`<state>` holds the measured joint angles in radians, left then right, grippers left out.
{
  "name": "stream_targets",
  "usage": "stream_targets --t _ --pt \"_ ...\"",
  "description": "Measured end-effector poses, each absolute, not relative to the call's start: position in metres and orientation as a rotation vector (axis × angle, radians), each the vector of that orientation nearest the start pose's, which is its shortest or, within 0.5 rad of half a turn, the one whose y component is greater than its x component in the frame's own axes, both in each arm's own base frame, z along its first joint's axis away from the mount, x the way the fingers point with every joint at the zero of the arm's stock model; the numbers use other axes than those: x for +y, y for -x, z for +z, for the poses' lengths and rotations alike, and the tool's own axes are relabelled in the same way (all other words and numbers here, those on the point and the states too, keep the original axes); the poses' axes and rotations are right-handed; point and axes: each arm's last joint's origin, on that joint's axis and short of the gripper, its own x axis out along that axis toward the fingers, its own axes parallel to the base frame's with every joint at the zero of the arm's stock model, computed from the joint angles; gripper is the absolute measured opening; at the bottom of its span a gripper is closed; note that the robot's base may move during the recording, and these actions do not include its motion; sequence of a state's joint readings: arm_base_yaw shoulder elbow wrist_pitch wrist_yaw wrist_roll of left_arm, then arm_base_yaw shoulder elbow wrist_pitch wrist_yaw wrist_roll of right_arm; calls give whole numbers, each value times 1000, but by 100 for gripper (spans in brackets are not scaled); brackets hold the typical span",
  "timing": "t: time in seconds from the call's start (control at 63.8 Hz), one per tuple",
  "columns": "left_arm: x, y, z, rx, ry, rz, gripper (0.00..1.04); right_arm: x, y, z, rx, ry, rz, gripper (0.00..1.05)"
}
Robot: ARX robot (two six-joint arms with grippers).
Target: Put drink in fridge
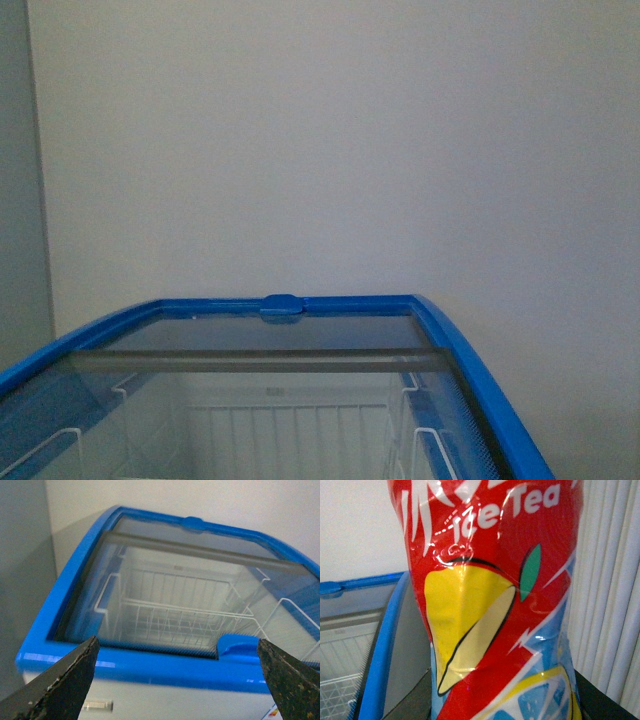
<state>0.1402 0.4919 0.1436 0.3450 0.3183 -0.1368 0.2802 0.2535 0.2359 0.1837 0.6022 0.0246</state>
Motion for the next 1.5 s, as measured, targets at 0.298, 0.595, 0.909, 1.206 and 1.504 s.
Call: stream_targets --t 0.298,0.595,0.909,1.206,1.504 --pt "15 -221 210 6 -434 -592 97 12 -101 241 -155 -96 -319 41" --pt "4 -266 203 -26 -770 -861 97 12 -101 241 -155 -96 -319 41" --pt "-6 -301 200 -32 -831 -917 97 12 -101 241 -155 -96 -319 41" --pt "-22 -330 192 24 -857 -990 97 12 -101 241 -155 -96 -320 41" --pt "-37 -381 210 -63 -959 -899 97 12 -101 241 -155 -96 -320 41"
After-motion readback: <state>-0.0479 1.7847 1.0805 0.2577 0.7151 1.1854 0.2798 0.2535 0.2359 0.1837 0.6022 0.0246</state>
